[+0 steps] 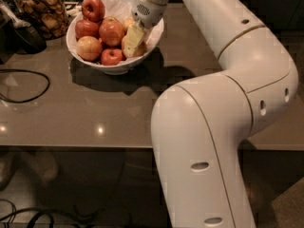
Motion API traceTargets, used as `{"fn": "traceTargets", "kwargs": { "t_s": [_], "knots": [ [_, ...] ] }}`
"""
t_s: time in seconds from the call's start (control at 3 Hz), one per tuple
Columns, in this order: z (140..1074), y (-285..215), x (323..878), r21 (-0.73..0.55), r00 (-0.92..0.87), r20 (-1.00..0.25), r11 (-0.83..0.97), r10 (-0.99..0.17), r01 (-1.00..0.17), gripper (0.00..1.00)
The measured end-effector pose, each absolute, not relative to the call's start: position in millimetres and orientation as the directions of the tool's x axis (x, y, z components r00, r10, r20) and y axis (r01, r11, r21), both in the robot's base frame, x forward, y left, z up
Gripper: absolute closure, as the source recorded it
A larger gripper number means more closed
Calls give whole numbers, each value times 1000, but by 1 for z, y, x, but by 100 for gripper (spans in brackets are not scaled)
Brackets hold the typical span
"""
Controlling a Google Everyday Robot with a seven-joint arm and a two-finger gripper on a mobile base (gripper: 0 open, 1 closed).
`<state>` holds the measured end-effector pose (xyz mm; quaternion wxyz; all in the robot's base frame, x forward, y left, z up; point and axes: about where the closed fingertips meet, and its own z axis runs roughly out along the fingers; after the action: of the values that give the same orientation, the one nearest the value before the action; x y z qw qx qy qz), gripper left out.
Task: Pick apple from white bowl
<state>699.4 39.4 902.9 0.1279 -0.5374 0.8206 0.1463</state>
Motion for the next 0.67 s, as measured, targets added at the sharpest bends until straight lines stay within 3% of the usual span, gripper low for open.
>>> {"fn": "traceTargets", "kwargs": {
  "t_s": [0.33,0.67],
  "knots": [
    [903,39,699,103,-390,-367,380,-845,-919,99],
    [928,22,701,93,-403,-453,407,-796,-909,100]
  ]
}}
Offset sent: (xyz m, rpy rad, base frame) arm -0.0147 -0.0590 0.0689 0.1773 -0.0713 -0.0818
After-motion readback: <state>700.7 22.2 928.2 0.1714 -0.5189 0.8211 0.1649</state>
